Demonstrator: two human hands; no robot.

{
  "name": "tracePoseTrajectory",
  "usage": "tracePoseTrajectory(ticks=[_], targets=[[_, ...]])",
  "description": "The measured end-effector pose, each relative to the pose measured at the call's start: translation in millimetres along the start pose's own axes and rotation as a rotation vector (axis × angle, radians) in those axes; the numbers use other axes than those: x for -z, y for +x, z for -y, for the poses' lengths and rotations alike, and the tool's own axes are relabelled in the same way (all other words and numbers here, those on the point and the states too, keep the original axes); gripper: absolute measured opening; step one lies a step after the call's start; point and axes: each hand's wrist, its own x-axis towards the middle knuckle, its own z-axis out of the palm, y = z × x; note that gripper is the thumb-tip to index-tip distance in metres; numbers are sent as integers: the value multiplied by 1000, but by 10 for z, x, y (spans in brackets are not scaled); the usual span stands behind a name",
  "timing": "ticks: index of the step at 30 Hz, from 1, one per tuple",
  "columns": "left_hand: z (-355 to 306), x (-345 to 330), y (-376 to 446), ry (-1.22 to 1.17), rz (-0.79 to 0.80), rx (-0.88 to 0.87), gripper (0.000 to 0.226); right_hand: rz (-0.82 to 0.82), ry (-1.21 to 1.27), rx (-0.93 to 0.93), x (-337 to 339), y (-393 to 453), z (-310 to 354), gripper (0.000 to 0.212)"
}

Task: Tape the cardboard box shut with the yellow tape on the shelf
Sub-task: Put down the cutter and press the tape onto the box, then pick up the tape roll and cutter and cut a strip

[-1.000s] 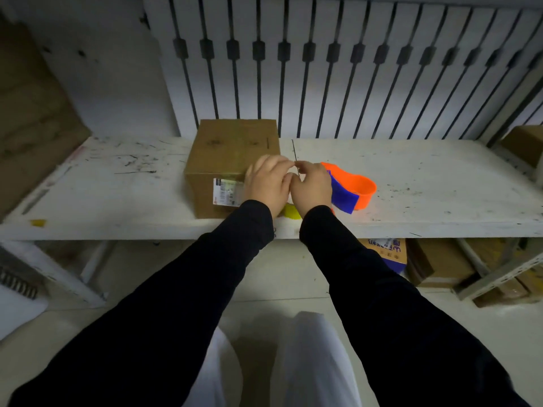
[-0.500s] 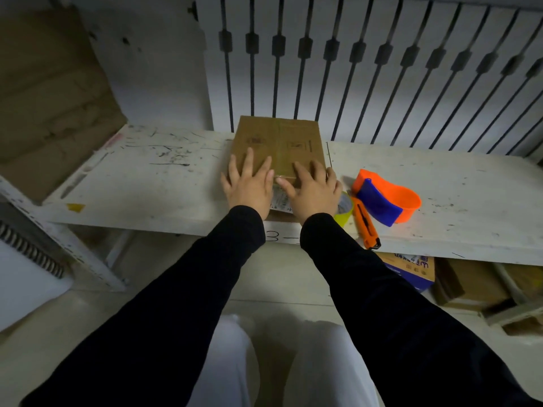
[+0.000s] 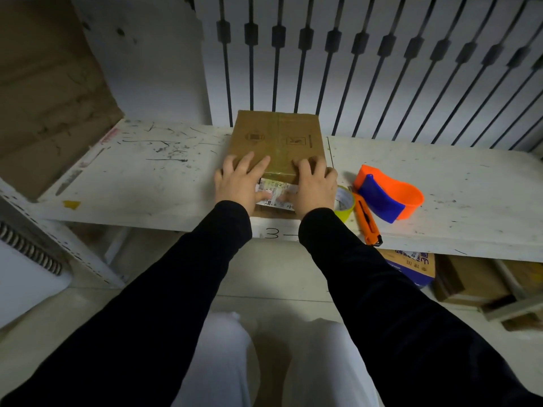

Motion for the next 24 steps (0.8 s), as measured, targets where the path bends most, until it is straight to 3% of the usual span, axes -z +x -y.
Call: tracePoseTrajectory(ticks=[4, 12, 16, 20, 24], targets=[[13, 39, -15, -29, -17, 15, 67, -11, 65, -54, 30, -2, 66, 74], [129, 165, -65, -16, 5, 43, 62, 17, 167, -29, 13, -52, 141, 51], [-26, 141, -163, 128, -83, 71, 72, 60, 353, 56, 77, -142, -38, 63], [-450, 122, -224, 65, -203, -83, 65, -81, 374, 20, 160, -217, -230, 55], [-928, 70, -237, -3, -290, -312, 52, -102, 394, -9, 290, -229, -496, 46]])
